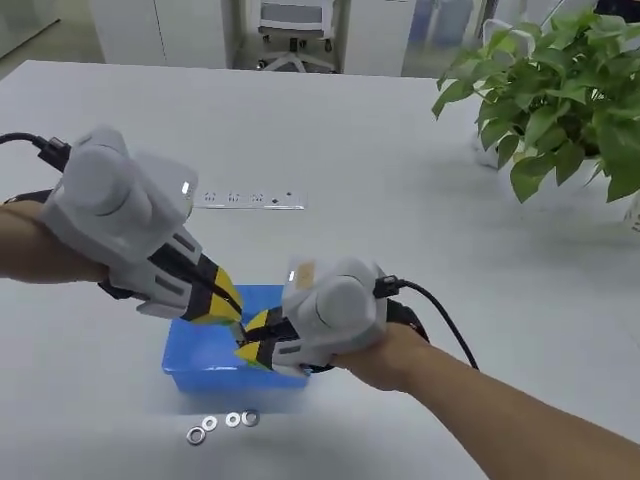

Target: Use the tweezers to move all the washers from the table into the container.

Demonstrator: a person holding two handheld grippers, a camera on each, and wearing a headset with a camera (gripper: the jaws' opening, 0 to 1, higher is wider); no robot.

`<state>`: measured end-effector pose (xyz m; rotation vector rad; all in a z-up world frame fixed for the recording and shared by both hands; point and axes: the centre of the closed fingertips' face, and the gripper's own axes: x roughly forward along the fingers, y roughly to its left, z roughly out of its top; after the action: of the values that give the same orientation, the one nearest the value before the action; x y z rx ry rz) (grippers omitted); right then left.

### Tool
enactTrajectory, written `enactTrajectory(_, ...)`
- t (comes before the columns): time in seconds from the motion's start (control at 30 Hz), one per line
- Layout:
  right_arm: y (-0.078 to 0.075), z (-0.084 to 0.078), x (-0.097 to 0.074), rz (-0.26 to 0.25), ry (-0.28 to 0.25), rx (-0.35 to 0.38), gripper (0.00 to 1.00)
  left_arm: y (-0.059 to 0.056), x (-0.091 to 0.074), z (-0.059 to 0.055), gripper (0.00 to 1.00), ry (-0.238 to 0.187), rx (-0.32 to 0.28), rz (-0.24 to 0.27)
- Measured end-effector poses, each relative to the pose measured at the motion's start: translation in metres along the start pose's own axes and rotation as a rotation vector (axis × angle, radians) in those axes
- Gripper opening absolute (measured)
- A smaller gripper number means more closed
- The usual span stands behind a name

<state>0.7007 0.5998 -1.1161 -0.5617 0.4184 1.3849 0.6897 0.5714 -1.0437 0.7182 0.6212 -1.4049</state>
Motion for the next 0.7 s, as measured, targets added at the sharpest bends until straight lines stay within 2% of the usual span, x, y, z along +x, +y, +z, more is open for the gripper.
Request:
enactTrajectory(0.4, -0.012, -0.015, 0.014, 0.008, 0.012, 0.035, 0.11, 0.013, 0.015, -0.013, 0.05, 0.008, -0.001, -0.014)
enactTrajectory(0.7, -0.019, -0.023, 0.017, 0.006, 0.016, 0.06, 0.11, 0.022, 0.021, -0.015, 0.05, -0.002, -0.008, -0.022)
